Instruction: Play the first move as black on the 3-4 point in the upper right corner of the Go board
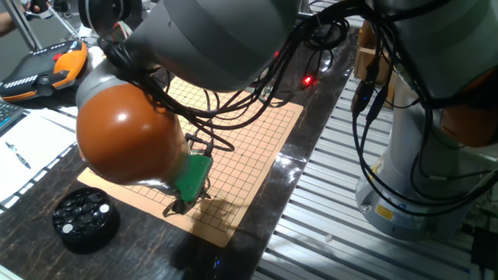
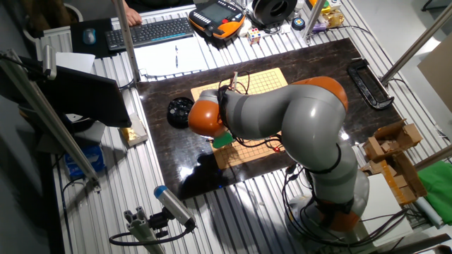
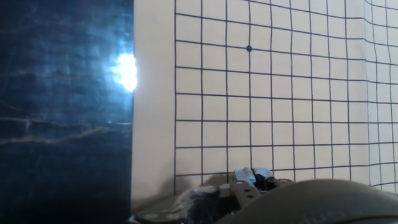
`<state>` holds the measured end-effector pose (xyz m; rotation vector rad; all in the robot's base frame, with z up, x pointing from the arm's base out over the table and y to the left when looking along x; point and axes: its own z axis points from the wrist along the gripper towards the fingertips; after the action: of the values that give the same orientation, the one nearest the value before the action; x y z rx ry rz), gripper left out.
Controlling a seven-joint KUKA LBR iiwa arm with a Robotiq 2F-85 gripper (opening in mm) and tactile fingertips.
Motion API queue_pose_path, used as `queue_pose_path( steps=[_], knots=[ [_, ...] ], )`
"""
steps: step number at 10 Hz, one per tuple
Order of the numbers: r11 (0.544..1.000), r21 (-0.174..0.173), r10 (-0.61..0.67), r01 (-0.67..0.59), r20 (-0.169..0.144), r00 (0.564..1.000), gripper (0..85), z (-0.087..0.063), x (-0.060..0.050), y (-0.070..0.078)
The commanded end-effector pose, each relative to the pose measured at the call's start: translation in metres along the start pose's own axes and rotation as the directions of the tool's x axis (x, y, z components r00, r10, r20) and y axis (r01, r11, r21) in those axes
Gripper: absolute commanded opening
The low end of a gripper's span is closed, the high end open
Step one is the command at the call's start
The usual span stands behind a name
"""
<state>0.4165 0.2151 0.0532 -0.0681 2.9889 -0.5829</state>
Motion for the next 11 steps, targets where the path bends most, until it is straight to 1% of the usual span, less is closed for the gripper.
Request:
queue_pose_path(
  steps=[1,3,5,7,11],
  knots=[
    [1.0,0.007,-0.001,0.001,0.003,1.0,0.7,0.002,0.0,0.0],
    [1.0,0.009,-0.003,0.003,0.009,1.0,0.7,0.006,0.002,0.001],
    [1.0,0.018,-0.002,0.002,0.012,1.0,0.7,0.01,0.005,0.002],
    [1.0,0.018,-0.002,0.002,0.012,1.0,0.7,0.011,0.008,0.004],
    [1.0,0.021,-0.004,0.004,0.019,1.0,0.7,0.014,0.01,0.001]
  ],
)
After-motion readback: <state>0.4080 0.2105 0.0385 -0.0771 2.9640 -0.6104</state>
